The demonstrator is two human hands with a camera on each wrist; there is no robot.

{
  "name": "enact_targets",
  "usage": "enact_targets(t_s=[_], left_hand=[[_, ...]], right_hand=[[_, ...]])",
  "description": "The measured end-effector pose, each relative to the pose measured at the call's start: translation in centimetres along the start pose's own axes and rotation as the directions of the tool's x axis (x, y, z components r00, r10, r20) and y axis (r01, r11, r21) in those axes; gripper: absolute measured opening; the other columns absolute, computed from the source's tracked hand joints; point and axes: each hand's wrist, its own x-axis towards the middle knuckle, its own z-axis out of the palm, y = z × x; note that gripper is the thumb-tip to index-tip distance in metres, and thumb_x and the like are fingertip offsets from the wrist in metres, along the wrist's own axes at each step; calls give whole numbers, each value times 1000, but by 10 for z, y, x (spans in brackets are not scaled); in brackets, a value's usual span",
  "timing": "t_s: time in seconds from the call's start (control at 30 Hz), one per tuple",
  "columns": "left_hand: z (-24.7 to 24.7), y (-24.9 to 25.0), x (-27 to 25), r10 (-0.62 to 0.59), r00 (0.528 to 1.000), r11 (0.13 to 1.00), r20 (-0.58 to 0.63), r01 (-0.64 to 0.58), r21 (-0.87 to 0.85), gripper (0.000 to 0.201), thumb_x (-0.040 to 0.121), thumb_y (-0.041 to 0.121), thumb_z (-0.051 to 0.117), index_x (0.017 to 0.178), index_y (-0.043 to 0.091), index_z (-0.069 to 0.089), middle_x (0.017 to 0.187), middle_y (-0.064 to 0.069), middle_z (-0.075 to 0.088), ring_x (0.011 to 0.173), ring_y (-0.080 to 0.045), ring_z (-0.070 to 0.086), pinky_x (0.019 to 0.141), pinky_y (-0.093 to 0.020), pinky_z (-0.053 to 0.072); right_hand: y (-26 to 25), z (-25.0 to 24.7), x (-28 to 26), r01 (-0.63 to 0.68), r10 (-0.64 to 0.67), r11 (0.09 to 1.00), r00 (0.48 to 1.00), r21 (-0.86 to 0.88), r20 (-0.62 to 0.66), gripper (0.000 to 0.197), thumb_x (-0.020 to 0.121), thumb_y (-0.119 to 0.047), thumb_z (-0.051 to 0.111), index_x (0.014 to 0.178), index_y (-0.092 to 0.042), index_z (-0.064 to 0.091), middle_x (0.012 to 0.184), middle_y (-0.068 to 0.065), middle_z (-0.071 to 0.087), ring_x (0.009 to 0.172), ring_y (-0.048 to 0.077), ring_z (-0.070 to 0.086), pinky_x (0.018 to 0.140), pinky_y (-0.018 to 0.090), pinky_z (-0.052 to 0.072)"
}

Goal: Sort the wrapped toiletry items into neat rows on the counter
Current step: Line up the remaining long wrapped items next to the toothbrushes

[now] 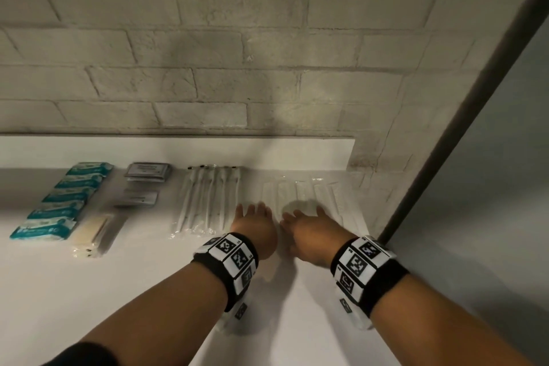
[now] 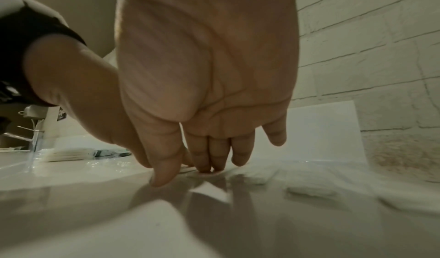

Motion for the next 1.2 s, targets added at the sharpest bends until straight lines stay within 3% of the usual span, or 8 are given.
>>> enact_targets(t_s=[0.2, 0.3, 0.4, 0.7, 0.83, 1.03, 1.1, 1.2], left_hand=[[1, 0, 0, -11, 1000, 1000, -1, 11, -11, 68, 93, 19, 35, 152, 4, 5, 162, -13, 3, 149, -32, 2, 118, -52, -1], [-1, 3, -2, 30, 998, 999, -47, -32, -41, 70, 92, 15, 34, 153, 6, 0, 162, -11, -3, 148, -34, -7, 118, -53, -5], [-1, 11, -3, 129, 990, 991, -54, -131, -35, 71, 91, 12, 36, 154, 10, 4, 163, -8, 0, 148, -34, -8, 118, -53, -6], [-7, 23, -4, 125, 991, 992, -38, -125, 4, 71, 89, 14, 37, 154, 10, 9, 162, -9, 4, 148, -35, -9, 116, -54, -10], [-11, 38, -3, 232, 971, 972, -47, -230, 56, 72, 90, 15, 41, 154, 14, 7, 163, -8, 2, 148, -36, -10, 116, -54, -11], [-18, 58, 1, 264, 962, 963, -64, -259, 69, 66, 91, 15, 37, 153, 14, 13, 162, -7, 5, 148, -34, -8, 117, -54, -11], [-21, 64, 3, 287, 957, 956, -51, -283, 77, 66, 91, 15, 37, 153, 14, 14, 163, -7, 5, 148, -34, -9, 117, -53, -10], [-23, 74, 6, 319, 947, 944, -25, -316, 94, 67, 91, 15, 39, 154, 16, 15, 162, -5, 7, 148, -33, -9, 117, -53, -11]], right_hand=[[2, 0, -4, 3, -1, 999, 1000, 47, -27, 59, 97, -33, 42, 151, -19, 23, 159, -3, 16, 146, 20, 14, 115, 58, 10], [10, 0, -6, -84, 96, 986, 992, 142, -81, 62, 95, -36, 45, 151, -19, 23, 160, -2, 14, 148, 21, 10, 117, 55, 8], [17, 3, -7, -176, 178, 979, 984, 104, -8, 56, 97, -33, 41, 150, -18, 27, 160, -1, 16, 148, 21, 10, 116, 56, 8], [26, 6, -16, -215, 215, 963, 976, 162, 17, 61, 97, -26, 41, 152, -17, 17, 160, 2, 12, 148, 20, 7, 118, 52, 5], [39, 11, -19, -316, 311, 940, 949, 131, 57, 58, 96, -25, 40, 151, -16, 23, 159, 3, 18, 146, 22, 14, 117, 54, 7], [43, 7, -19, -351, 325, 919, 933, 182, 156, 66, 95, -8, 39, 154, -15, 9, 162, 5, 5, 148, 23, 10, 120, 46, 3], [50, 4, -24, -410, 381, 886, 910, 217, 163, 64, 94, -8, 39, 153, -12, 13, 161, 8, 12, 146, 25, 18, 121, 44, 5], [63, 9, -30, -466, 435, 853, 883, 234, 175, 59, 92, -8, 39, 149, -8, 26, 150, 12, 36, 137, 28, 37, 118, 42, 13]])
